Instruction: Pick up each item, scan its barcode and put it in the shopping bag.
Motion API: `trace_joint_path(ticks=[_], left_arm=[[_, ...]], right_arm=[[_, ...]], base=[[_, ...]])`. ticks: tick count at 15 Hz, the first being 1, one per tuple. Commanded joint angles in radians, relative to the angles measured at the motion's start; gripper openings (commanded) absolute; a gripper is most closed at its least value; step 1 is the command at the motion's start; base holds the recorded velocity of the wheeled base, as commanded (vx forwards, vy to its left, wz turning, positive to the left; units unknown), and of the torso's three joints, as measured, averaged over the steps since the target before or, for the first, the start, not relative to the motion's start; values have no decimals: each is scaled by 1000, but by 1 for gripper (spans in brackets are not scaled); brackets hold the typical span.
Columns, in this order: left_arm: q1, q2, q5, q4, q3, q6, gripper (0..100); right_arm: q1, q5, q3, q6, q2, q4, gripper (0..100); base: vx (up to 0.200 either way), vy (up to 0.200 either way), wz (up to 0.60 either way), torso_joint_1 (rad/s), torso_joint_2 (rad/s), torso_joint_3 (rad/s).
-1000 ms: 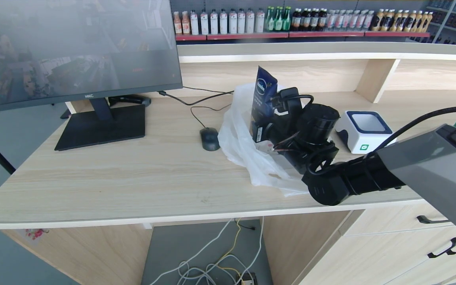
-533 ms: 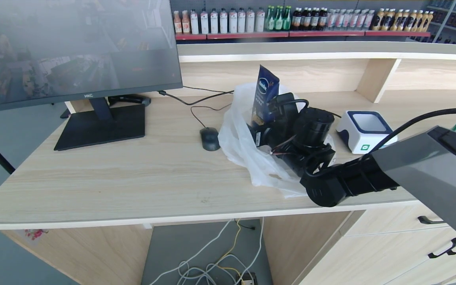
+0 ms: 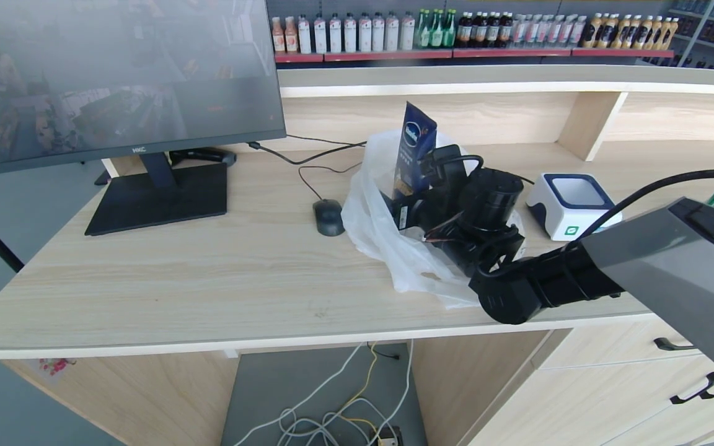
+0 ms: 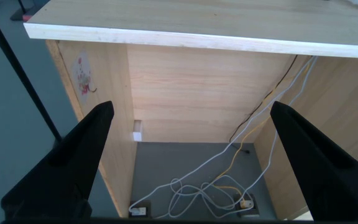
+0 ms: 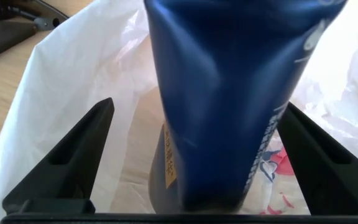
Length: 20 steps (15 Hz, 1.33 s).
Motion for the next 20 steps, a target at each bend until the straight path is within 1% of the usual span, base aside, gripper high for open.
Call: trace_joint_path(ticks=[1,5,6,9,14,17,20], left_arm=[[0,0,0,0,0,0,100],[0,0,0,0,0,0,100],[0,2,0,0,0,0,100],[0,2,0,0,0,0,100],[0,0,0,0,0,0,100],[0,2,0,0,0,0,100],[0,0,0,0,0,0,100]], right_arm=[[1,-1,1,0,-8,-3,100],[1,-4,15,0,-16,-57,100],[1,-3,59,0,-36,-88,100],[-1,-1,147,0,-106,-94,100],[5,-1,194,0,-200,-106,100],[22,-1,273,0,-266,-112,100],[33,3,340,1,-286,-215,100]], base=[[0,0,0,0,0,0],[0,0,0,0,0,0],[0,0,0,0,0,0],[0,0,0,0,0,0],[0,0,0,0,0,0],[0,0,0,0,0,0],[0,0,0,0,0,0]])
